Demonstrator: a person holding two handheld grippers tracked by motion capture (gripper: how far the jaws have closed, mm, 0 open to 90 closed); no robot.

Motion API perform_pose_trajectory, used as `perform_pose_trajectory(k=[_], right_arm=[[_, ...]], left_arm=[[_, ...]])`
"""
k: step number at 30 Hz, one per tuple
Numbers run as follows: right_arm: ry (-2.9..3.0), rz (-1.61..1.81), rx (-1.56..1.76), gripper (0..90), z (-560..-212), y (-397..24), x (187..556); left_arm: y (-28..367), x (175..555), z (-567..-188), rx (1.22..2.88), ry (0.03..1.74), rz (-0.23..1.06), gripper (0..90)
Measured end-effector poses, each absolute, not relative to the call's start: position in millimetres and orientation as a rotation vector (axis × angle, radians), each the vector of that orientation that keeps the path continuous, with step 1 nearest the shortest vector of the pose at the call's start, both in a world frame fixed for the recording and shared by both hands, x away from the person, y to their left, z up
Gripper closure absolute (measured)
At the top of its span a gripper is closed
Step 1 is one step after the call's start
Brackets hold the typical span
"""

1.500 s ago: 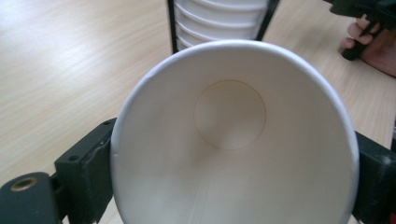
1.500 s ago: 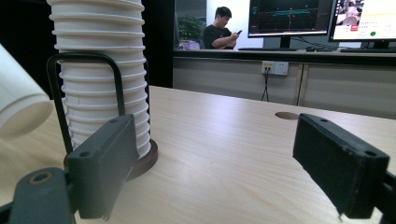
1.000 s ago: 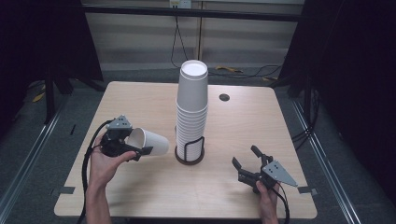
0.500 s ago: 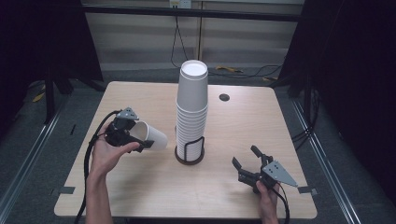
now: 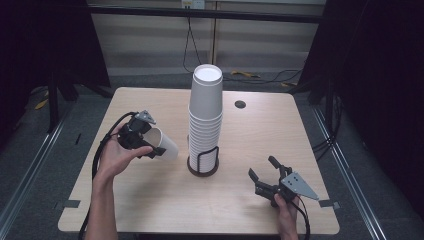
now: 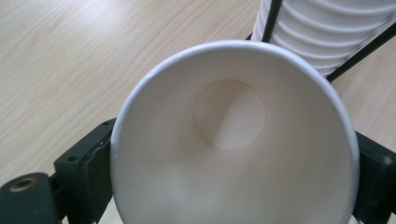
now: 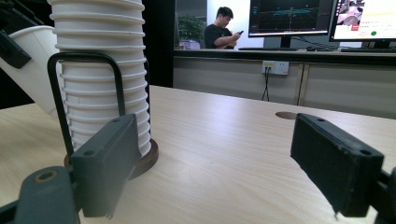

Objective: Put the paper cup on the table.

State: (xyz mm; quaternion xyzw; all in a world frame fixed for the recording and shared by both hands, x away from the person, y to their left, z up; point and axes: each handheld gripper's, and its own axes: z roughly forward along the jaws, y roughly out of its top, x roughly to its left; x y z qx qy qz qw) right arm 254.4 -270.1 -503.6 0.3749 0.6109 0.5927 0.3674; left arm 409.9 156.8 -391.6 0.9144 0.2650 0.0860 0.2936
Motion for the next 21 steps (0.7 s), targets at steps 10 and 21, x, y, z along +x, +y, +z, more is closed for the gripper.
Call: perform_pose_trajectory(k=[10, 21], right_arm=[[1.568, 1.528, 0.960, 15.7, -504, -270, 254], [1.567, 1.527, 0.961, 15.7, -504, -270, 254]], left_arm=[[150, 418, -394, 2.507, 0.669, 0.177, 8.6], [134, 426, -403, 2.623, 0.668, 0.148, 8.0]])
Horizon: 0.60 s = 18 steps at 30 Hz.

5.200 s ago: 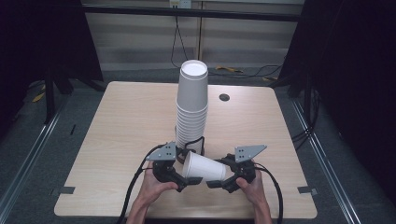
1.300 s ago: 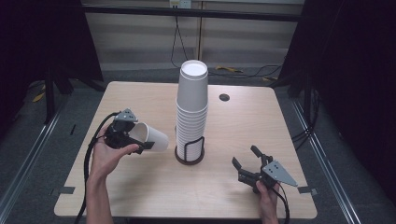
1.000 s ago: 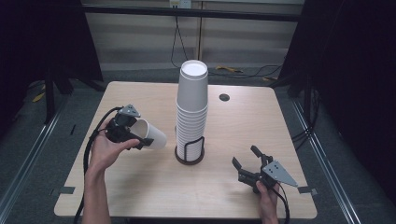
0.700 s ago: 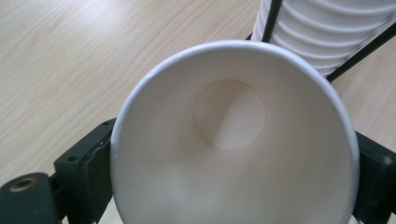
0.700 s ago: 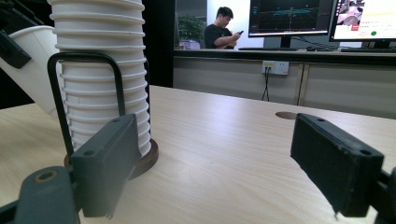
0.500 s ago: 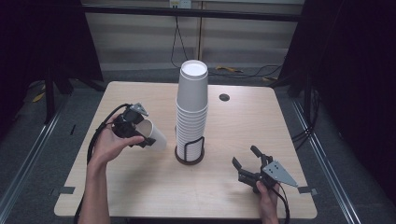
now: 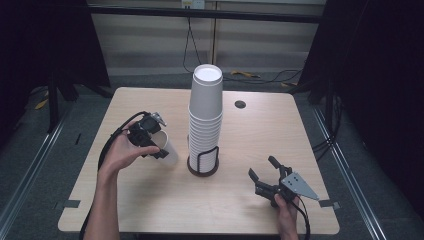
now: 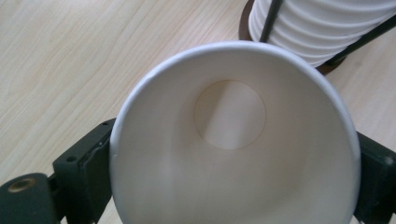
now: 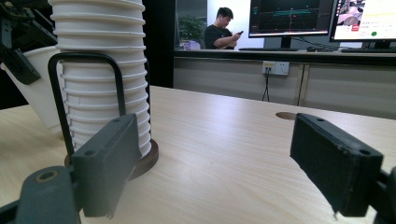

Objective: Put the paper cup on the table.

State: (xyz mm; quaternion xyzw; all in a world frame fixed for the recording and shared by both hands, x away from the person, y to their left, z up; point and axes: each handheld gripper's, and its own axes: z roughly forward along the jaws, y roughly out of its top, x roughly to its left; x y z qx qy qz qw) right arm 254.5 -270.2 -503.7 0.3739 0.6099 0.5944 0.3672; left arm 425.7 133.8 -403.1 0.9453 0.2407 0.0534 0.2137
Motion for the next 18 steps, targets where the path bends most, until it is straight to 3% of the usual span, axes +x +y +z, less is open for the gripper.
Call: perform_pose_trajectory(k=[18], right_arm=[[1.565, 1.526, 0.961, 15.3, -504, -270, 254]], left_arm=[[118, 432, -418, 2.606, 0.669, 0.201, 5.3]])
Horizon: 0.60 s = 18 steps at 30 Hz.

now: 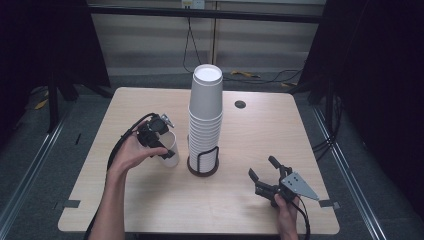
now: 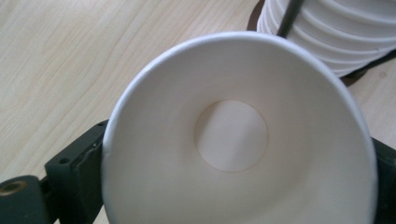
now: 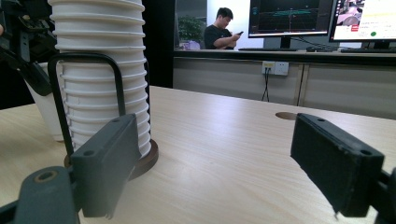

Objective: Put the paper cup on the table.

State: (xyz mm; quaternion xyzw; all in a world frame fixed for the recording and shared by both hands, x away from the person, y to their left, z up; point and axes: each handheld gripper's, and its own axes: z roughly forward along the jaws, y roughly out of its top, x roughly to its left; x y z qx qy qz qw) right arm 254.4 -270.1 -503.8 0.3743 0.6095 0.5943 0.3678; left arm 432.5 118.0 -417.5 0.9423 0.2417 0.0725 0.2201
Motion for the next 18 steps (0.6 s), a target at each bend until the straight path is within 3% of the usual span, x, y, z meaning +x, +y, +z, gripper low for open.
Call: perform_pose_trajectory(k=[18], right_arm=[[1.567, 1.528, 0.960, 15.3, -504, -270, 254]], left_arm=[[122, 432, -437, 2.504, 0.667, 0.181, 5.8]])
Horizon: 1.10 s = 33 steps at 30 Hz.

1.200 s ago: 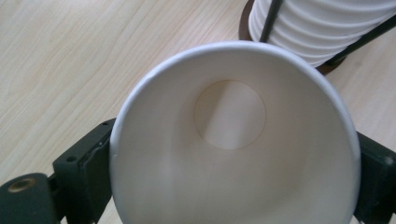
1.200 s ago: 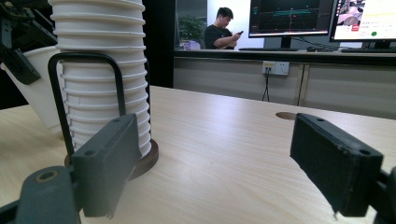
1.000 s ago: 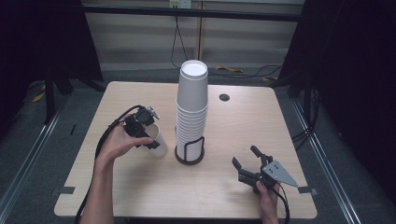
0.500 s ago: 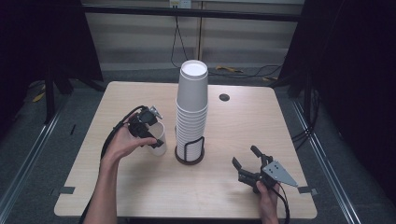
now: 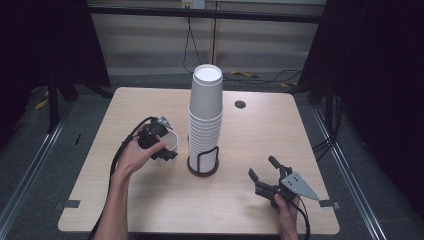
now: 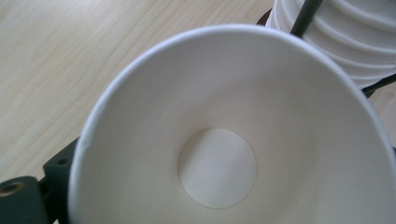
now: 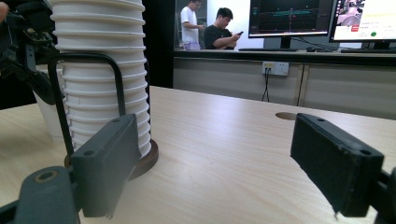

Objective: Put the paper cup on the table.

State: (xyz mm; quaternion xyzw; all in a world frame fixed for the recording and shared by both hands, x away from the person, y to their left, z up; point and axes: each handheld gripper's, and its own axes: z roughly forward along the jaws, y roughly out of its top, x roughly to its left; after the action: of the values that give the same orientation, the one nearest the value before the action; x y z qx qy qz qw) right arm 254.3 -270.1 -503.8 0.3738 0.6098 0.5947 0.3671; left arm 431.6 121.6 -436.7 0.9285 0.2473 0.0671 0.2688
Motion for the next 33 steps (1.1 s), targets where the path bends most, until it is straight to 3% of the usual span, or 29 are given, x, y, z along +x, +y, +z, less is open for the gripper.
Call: perform_pose_trajectory(k=[8, 17, 20, 33], right_arm=[[1.566, 1.527, 0.960, 14.6, -504, -270, 254], [1.566, 1.527, 0.960, 14.7, -504, -270, 254], [1.565, 1.527, 0.960, 14.6, -504, -270, 254], [1.566, 1.528, 0.959, 14.7, -504, -270, 254]], left_arm=[[127, 427, -444, 2.454, 0.682, 0.251, 8.1], [137, 423, -454, 2.376, 0.720, 0.232, 7.8], [141, 422, -460, 2.339, 0.726, 0.197, 15.3], [156, 412, -477, 2.262, 0.791, 0.153, 15.7]])
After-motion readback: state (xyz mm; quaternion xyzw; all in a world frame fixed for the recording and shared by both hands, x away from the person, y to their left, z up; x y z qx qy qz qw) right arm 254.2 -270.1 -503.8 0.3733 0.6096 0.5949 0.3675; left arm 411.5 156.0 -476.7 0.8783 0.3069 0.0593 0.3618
